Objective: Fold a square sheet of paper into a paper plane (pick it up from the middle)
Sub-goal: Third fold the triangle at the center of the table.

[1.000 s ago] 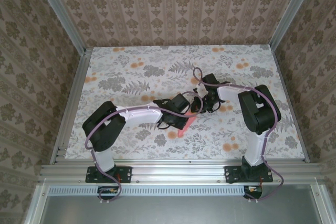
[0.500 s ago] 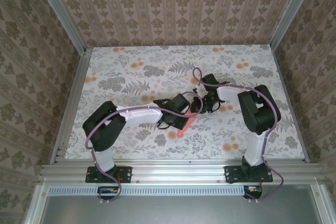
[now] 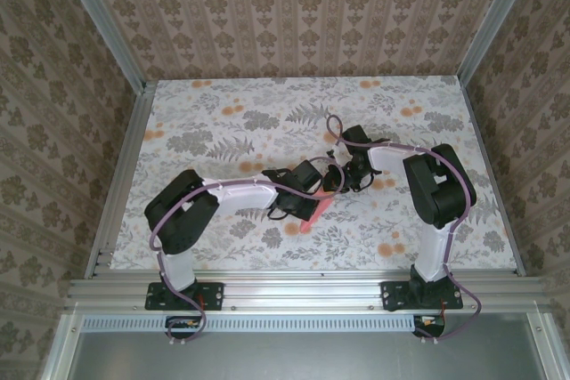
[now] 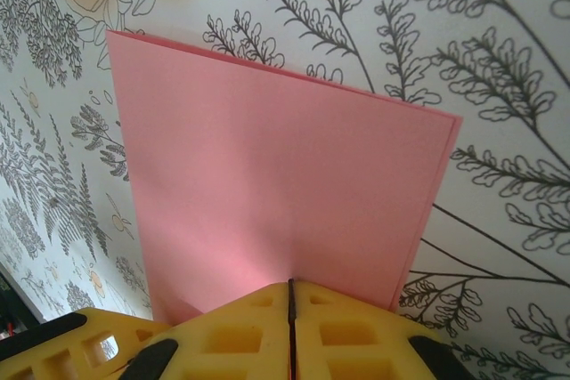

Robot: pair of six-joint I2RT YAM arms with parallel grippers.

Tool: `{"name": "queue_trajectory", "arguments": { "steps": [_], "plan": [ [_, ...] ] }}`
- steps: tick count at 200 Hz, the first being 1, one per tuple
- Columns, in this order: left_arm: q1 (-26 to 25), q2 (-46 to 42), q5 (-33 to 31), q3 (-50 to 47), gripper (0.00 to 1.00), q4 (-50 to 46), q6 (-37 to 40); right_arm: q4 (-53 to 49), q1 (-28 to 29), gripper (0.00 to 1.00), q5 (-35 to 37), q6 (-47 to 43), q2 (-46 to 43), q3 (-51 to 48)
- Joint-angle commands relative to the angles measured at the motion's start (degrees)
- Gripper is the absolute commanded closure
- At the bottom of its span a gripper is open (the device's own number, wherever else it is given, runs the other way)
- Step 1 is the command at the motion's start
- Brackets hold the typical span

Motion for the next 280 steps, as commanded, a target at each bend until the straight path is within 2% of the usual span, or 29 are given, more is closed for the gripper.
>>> {"name": "queue_trajectory", "arguments": {
  "steps": [1, 30, 62, 96, 129, 191, 280],
  "plan": [
    [0.4, 1.2, -0.6, -0.4, 0.98, -0.1, 0.3, -4.0, 0.6, 0.88, 1.9, 0.9, -0.1, 0.9],
    [0.4, 1.3, -0.5, -0.5, 0.98, -0.3, 0.1, -3.3, -0.1, 0.81, 2.5, 3.1, -5.3, 0.9],
    [0.2, 1.0, -0.5, -0.7, 0.98, -0.1, -0.5, -0.9, -0.3, 0.8, 3.8, 6.4, -12.2, -3.2],
    [0.0, 0.2, 0.2, -0.8, 0.98, 0.6, -1.2, 7.4, -0.2, 0.87, -0.4, 13.9, -16.4, -11.6],
    [0.0, -0.1, -0.1, -0.8, 0.98, 0.4, -1.1, 18.3, 0.8, 0.91, -4.1, 21.9, -19.1, -20.3],
    [-0.2, 0.0, -0.1, -1.0, 0.98, 0.1, -1.1, 28.3, 3.7, 0.93, -5.8, 28.8, -18.0, -24.4],
    [-0.5, -0.1, -0.5, -0.7, 0.98, -0.1, -0.9, 28.0, 5.1, 0.94, -2.0, 28.8, -13.8, -24.3]
  ]
}}
